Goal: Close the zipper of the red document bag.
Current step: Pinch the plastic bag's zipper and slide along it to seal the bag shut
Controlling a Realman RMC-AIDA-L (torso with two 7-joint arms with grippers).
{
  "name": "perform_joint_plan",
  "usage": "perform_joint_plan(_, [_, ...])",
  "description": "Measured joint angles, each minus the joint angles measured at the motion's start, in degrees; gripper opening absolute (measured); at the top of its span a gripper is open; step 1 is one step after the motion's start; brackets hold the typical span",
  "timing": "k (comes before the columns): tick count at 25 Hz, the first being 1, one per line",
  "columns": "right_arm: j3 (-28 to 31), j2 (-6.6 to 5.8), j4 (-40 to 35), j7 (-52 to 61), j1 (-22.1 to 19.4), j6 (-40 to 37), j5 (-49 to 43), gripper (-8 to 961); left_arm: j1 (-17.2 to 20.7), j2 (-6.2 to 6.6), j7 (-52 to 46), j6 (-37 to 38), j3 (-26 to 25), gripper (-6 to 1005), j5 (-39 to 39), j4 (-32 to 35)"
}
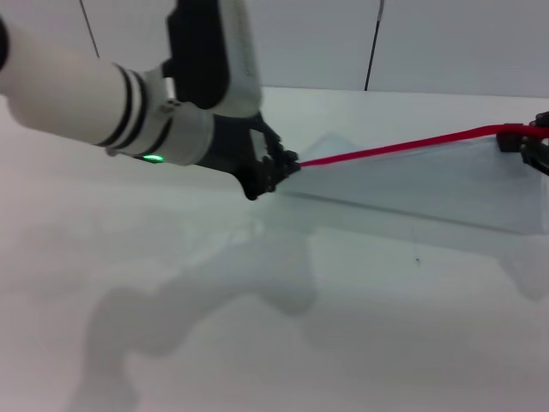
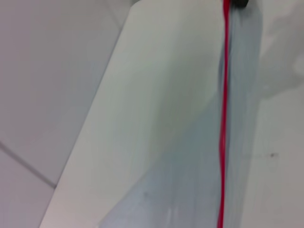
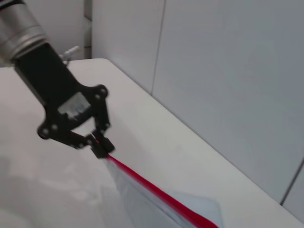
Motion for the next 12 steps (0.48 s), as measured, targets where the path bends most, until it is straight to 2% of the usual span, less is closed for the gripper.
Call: perform_joint_plan(12, [3.1, -0.06, 0.2, -0.1, 0.0, 0.1, -1.9, 39, 2.7, 0.65, 0.1, -0.3, -3.8, 54, 0.2, 0.3])
